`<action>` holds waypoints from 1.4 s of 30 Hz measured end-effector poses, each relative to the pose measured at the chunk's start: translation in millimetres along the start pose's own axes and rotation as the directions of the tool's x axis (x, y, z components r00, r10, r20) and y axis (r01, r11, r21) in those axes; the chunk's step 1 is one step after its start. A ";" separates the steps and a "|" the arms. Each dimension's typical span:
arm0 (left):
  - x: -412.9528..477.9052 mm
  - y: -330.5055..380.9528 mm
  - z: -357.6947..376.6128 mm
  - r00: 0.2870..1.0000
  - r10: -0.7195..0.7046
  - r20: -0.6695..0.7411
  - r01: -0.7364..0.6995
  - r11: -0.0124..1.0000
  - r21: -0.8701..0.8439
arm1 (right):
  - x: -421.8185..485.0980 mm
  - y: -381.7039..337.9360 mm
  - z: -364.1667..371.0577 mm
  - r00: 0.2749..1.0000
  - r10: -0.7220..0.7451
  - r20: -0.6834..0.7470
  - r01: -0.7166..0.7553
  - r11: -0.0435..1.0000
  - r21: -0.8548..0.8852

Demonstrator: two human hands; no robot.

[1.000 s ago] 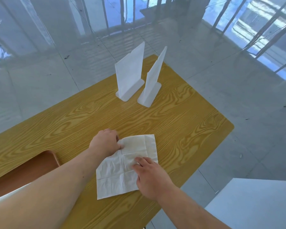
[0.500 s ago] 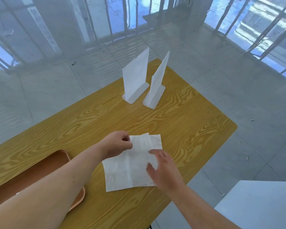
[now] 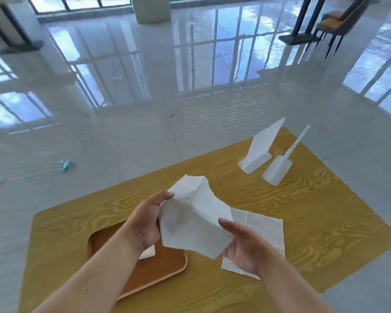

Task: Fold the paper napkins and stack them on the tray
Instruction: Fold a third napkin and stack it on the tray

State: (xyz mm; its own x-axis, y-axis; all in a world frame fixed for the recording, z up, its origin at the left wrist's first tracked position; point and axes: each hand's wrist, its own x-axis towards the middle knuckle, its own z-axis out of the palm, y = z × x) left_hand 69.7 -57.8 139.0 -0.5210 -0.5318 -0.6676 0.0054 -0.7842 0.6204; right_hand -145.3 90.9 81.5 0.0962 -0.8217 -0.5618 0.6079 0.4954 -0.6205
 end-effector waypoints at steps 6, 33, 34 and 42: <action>-45.0 15.3 -69.9 0.946 0.226 -0.233 -0.194 0.969 0.154 | 33.1 -17.1 77.1 0.999 -0.050 0.018 0.052 0.979 -0.197; -99.3 38.7 -132.3 0.672 0.736 -0.082 -0.091 0.192 0.977 | 57.1 -42.5 161.3 0.945 -0.327 0.026 0.023 -0.011 -1.000; -99.0 42.3 -129.3 0.658 0.752 -0.031 -0.100 0.129 0.987 | 56.6 -42.6 161.1 0.939 -0.343 0.039 -0.006 -0.128 -0.992; -92.5 76.3 -102.4 0.610 0.772 0.181 -0.173 -0.093 0.980 | 56.8 -28.5 173.7 0.954 -0.290 0.080 0.048 -0.116 -0.992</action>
State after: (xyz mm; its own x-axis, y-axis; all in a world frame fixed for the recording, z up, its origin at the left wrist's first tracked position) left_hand 205.7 -101.2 205.9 -0.4682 -0.8715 0.1461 -0.7470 0.4787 0.4613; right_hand -20.3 -18.8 162.3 -0.0215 -0.9499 -0.3119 -0.8480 0.1826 -0.4975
